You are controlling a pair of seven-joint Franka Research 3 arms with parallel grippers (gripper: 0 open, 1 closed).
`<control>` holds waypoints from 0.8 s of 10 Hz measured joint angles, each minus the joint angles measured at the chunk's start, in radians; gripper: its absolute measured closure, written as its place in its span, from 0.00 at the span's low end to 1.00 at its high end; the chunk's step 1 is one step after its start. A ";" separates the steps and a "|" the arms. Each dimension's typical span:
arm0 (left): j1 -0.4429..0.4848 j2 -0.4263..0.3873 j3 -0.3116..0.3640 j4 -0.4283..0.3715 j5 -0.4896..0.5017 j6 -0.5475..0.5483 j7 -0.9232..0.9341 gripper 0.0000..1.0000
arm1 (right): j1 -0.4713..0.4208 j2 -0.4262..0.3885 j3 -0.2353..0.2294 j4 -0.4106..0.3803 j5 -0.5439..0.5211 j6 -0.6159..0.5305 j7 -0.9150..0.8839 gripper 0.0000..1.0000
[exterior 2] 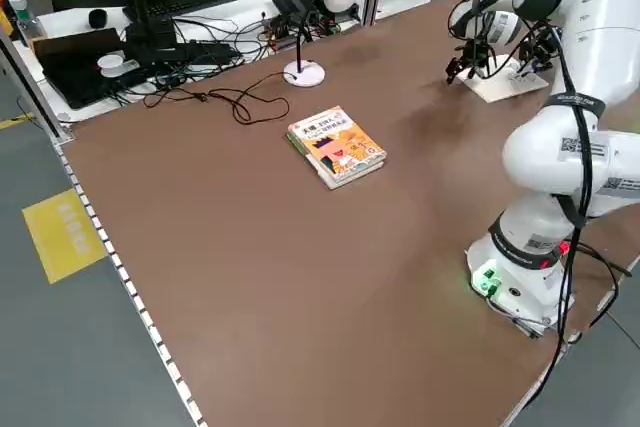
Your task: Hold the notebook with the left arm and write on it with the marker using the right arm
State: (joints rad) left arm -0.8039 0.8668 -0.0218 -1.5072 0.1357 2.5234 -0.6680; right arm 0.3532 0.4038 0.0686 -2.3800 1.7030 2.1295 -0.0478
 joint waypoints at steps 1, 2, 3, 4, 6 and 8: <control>0.000 0.000 0.000 0.000 0.000 0.000 0.000 0.02 | -0.005 -0.001 -0.002 0.012 0.000 0.001 0.029 0.83; 0.000 0.000 0.000 0.000 0.000 0.000 0.000 0.02 | -0.011 -0.006 -0.004 0.028 -0.002 0.001 0.063 0.83; 0.000 0.000 0.000 0.000 0.000 0.000 0.000 0.02 | -0.018 -0.016 -0.004 0.045 -0.012 0.000 0.104 0.83; 0.000 0.000 0.000 0.000 0.000 0.000 0.000 0.02 | -0.028 -0.036 -0.004 0.062 -0.039 -0.001 0.154 0.83; 0.000 0.000 0.000 0.000 0.000 0.000 0.000 0.02 | -0.063 -0.097 -0.005 0.085 -0.144 -0.033 0.244 0.83; 0.000 0.000 0.000 0.000 0.000 0.000 0.000 0.02 | -0.117 -0.157 -0.007 0.088 -0.288 -0.101 0.253 0.83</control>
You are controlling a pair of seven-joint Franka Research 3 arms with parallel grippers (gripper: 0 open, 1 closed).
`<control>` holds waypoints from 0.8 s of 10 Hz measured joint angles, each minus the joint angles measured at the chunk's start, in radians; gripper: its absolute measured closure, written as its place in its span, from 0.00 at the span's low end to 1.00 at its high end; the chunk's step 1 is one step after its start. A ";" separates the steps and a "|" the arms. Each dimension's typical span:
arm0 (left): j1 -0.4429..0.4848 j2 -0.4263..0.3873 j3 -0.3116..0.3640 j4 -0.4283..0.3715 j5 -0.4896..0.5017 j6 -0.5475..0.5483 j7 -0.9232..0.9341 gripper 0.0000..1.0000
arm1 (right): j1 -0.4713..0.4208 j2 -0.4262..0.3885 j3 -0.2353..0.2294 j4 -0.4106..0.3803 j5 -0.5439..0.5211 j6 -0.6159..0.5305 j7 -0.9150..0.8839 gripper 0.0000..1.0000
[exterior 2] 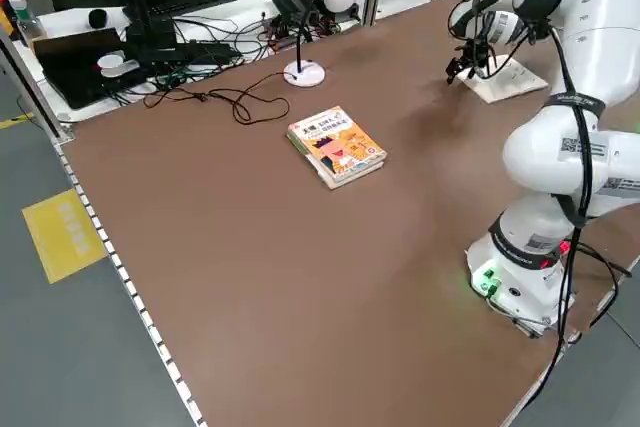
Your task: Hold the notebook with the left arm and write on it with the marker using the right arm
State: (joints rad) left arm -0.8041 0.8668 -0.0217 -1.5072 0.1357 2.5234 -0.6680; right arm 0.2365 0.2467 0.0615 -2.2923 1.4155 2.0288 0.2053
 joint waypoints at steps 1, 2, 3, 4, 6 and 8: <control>0.000 0.000 0.000 0.000 0.000 0.000 0.000 0.02 | -0.032 -0.026 -0.001 0.000 -0.099 -0.021 -0.021 0.83; 0.000 0.000 0.000 0.000 0.000 0.000 0.000 0.02 | -0.063 -0.047 -0.002 -0.001 -0.188 -0.030 -0.071 0.83; 0.000 0.000 0.000 0.001 0.000 -0.001 0.000 0.02 | -0.094 -0.062 -0.004 -0.002 -0.268 -0.037 -0.146 0.83; 0.000 0.000 0.000 0.006 0.000 -0.010 0.000 0.02 | -0.125 -0.069 -0.005 -0.002 -0.346 -0.039 -0.231 0.83; 0.003 -0.001 0.004 0.048 0.001 -0.079 0.000 0.02 | -0.189 -0.071 -0.007 0.010 -0.530 -0.035 -0.375 0.83; 0.006 -0.010 0.007 0.112 0.004 -0.165 0.002 0.01 | -0.245 -0.072 -0.009 0.057 -0.735 -0.027 -0.442 0.83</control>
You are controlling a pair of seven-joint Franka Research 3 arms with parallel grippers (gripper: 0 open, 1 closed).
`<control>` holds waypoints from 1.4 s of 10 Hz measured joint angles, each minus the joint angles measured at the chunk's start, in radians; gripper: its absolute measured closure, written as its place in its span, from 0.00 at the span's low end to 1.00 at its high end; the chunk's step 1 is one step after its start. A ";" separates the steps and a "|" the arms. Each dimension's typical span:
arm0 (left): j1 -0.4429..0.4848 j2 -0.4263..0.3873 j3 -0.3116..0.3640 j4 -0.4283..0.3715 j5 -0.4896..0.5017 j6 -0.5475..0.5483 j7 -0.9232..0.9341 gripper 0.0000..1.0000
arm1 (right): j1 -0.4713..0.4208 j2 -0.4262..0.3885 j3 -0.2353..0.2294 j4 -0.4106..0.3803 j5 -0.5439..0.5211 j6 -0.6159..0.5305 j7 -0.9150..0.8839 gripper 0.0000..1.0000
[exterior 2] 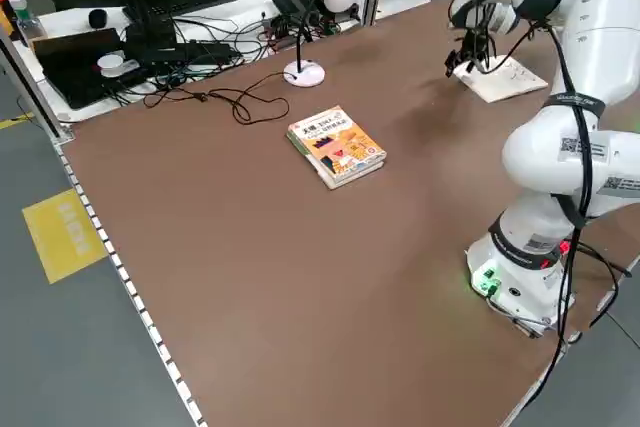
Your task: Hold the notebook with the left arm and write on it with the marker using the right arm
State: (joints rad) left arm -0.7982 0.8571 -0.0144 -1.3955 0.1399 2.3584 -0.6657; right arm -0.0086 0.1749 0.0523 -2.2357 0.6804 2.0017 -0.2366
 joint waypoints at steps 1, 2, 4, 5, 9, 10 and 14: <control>0.003 -0.013 0.001 0.021 0.001 -0.028 0.004 0.01 | -0.024 -0.001 -0.001 0.033 -0.093 0.003 -0.008 0.83; 0.009 -0.031 0.003 0.034 0.003 -0.048 0.016 0.01 | -0.046 -0.001 -0.001 0.066 -0.175 0.010 -0.009 0.83; 0.043 -0.074 0.004 0.040 0.004 -0.081 0.069 0.01 | -0.093 0.000 -0.002 0.107 -0.317 0.062 -0.009 0.83; 0.067 -0.096 0.003 0.041 0.004 -0.089 0.110 0.01 | -0.118 0.005 -0.002 0.111 -0.385 0.111 -0.010 0.83; 0.141 -0.175 0.000 0.041 0.004 -0.158 0.268 0.01 | -0.193 0.098 -0.006 0.105 -0.519 0.324 -0.040 0.83; 0.156 -0.195 -0.001 0.041 0.004 -0.180 0.304 0.01 | -0.207 0.131 -0.007 0.102 -0.526 0.371 -0.051 0.83; 0.248 -0.278 -0.007 0.040 -0.003 -0.263 0.391 0.00 | -0.214 0.229 -0.004 0.087 -0.528 0.493 -0.066 0.83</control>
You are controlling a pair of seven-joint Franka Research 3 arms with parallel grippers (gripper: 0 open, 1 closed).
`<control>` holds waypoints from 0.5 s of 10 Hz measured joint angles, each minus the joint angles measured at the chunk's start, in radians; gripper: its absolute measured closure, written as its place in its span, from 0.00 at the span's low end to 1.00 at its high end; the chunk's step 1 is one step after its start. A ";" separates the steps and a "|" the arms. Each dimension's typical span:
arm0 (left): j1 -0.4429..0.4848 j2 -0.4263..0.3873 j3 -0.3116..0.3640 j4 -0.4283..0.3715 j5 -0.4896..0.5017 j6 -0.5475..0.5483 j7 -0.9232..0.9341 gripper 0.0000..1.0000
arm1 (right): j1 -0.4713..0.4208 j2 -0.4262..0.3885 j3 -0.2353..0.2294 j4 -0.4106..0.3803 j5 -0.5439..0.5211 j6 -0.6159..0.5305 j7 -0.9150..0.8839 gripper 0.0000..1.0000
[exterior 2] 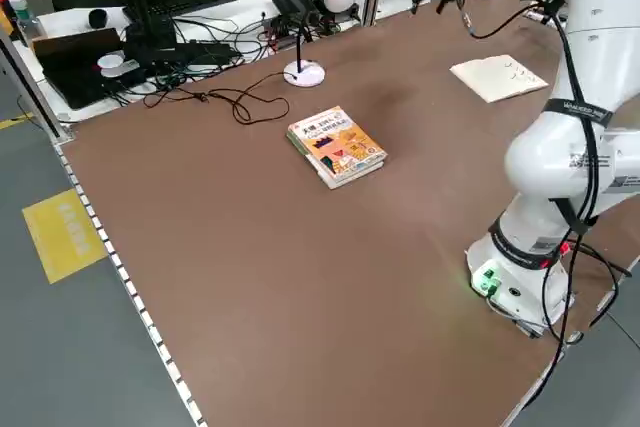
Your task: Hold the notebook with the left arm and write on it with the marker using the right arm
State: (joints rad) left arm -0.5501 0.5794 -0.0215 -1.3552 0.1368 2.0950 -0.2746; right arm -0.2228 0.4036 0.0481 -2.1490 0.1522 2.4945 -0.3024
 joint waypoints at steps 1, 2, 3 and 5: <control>0.032 -0.021 -0.006 0.000 -0.019 -0.028 0.039 0.00 | 0.000 0.009 0.001 0.000 0.000 0.007 0.000 0.83; 0.062 -0.041 -0.011 -0.001 -0.039 -0.057 0.083 0.00 | 0.000 0.014 0.002 0.000 0.000 0.010 0.000 0.83; 0.090 -0.061 -0.014 -0.001 -0.051 -0.085 0.128 0.00 | 0.000 0.015 0.003 0.000 0.000 0.011 0.000 0.82; 0.136 -0.101 -0.015 -0.003 -0.057 -0.139 0.167 0.00 | 0.001 0.015 0.004 0.000 0.000 0.011 0.000 0.79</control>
State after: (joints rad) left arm -0.4145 0.4787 -0.0364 -1.3581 0.0796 1.9555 -0.1078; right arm -0.2223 0.4184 0.0518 -2.1493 0.1522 2.5050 -0.3024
